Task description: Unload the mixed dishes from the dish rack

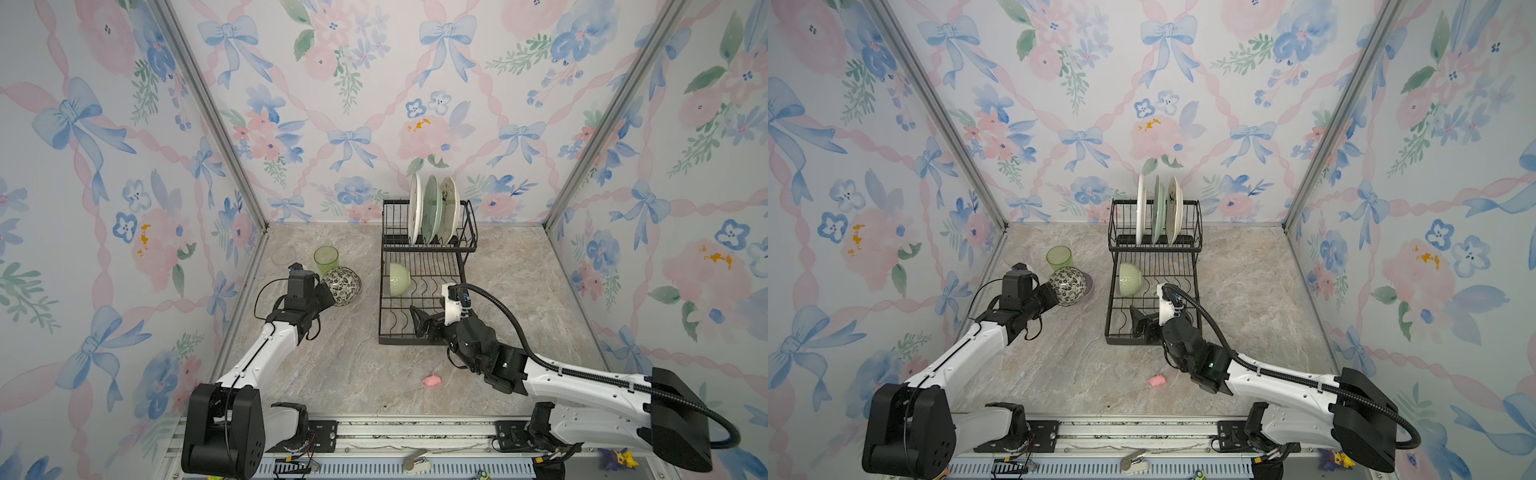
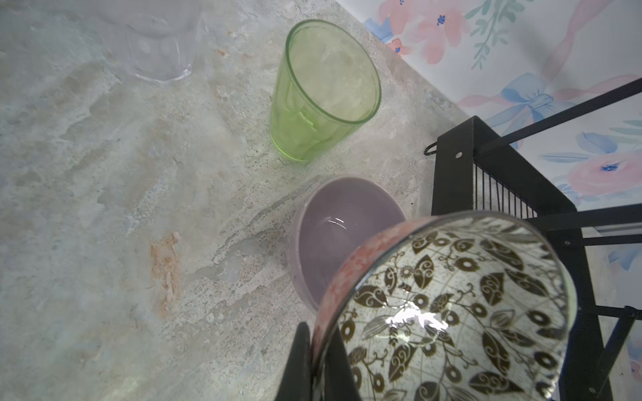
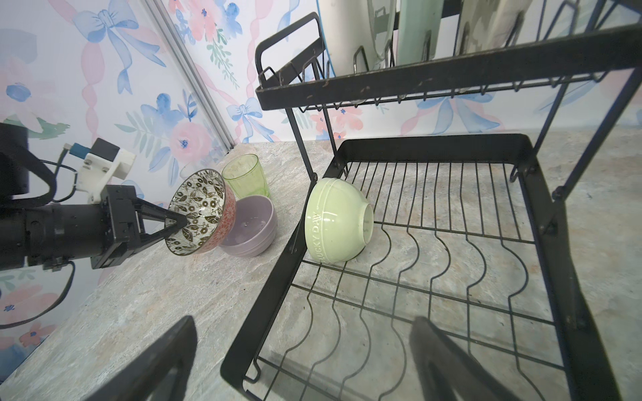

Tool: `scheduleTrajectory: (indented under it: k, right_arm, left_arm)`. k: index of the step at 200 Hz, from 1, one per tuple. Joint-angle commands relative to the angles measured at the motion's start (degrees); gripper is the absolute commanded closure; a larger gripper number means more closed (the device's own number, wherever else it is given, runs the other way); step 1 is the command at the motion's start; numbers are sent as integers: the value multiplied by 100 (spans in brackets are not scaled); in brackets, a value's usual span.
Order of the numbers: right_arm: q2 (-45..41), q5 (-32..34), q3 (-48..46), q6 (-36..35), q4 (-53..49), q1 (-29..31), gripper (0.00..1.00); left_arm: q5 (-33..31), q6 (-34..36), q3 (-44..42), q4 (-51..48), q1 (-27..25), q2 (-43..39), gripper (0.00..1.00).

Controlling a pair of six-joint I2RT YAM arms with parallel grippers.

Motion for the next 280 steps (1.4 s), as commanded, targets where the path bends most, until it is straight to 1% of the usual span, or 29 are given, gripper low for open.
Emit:
scheduleTrajectory:
  k: [1,43,90,123,165,237,244,248,257,268,277,280]
  right_arm:
    - [-196,-40,-155,-30,-46,-87,3]
    - [-381,-77,-331,128,-153,-261,3]
    - [-517,-71,-464,253,-233,-402,3]
    - [-535,-86,-507,330,-293,-440,3]
    - [-523,-104,-501,364,-312,-457,3]
    - [-466,-113,-482,455,-386,-493,3]
    - [-459,-113,-474,459,-398,-494,3]
    - [-451,-113,-473,457,-401,-500,3]
    - [-443,-123,-464,459,-410,-500,3]
    - [-444,-129,-456,462,-423,-501,3]
    - [-432,-130,-456,456,-416,-502,3]
    - [-434,-132,-457,463,-420,-503,3]
  left_arm:
    - [48,-56,481,447,55,303,100]
    - [89,23,886,443,63,757,100]
    - [363,49,985,421,63,1059,100]
    - [349,110,967,350,55,1135,100]
    - [58,197,930,295,43,1125,100]
    - [143,207,867,257,38,1294,100]
    - [136,215,871,262,39,1315,97]
    - [137,216,871,258,38,1320,93]
    - [131,216,879,257,38,1324,80]
    - [135,216,896,256,38,1320,69]
    - [128,216,921,256,39,1312,57]
    - [130,216,930,257,40,1307,56]
